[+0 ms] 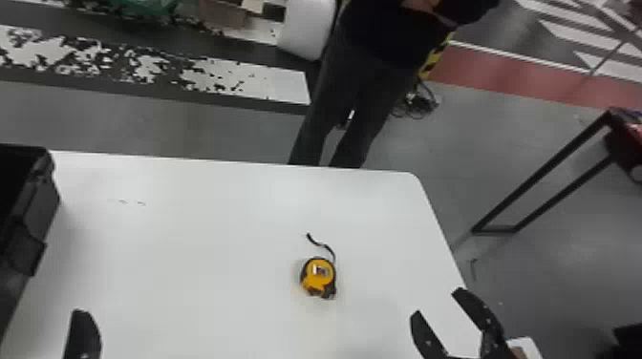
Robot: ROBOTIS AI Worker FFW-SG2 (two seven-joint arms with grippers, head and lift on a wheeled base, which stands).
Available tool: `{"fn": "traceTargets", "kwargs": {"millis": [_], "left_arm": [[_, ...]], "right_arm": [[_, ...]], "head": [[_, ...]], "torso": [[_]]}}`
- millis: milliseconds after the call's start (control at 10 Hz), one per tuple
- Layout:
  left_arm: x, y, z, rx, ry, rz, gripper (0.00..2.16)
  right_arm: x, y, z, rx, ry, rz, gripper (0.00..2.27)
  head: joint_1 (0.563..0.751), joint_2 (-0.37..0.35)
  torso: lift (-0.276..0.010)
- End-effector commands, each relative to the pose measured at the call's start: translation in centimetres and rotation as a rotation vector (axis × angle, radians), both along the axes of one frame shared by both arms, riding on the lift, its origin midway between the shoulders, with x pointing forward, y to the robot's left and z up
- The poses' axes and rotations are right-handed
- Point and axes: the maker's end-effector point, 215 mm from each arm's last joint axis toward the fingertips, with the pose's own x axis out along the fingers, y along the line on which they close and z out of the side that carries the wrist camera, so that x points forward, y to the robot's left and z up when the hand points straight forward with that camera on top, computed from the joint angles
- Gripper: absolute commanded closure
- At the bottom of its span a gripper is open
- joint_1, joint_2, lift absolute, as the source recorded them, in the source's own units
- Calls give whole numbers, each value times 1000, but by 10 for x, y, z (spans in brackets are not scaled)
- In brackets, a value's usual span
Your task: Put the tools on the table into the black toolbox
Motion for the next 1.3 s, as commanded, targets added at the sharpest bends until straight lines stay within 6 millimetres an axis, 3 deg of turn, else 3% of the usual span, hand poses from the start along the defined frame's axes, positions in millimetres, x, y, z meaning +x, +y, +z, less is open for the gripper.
{"fn": "traceTargets", "kwargs": {"millis": [0, 400, 800, 1200], "left_arm": [[-3, -5, -2, -2, 5, -14, 26], [-4, -9, -6, -1, 14, -25, 33], [-4, -10, -6, -5, 16, -31, 33], [-5, -9, -9, -6, 23, -30, 33]], "right_arm": [[2, 2, -11, 17, 39, 3, 73], [25, 12, -42, 79, 216, -5, 66], [55, 45, -67, 83, 399, -4, 66], [72, 72, -77, 2, 515, 5, 66]], "head": [[695, -350], [695, -350], [695, -350], [695, -263]], "torso": [[-39], [-39], [-39], [-39]]}}
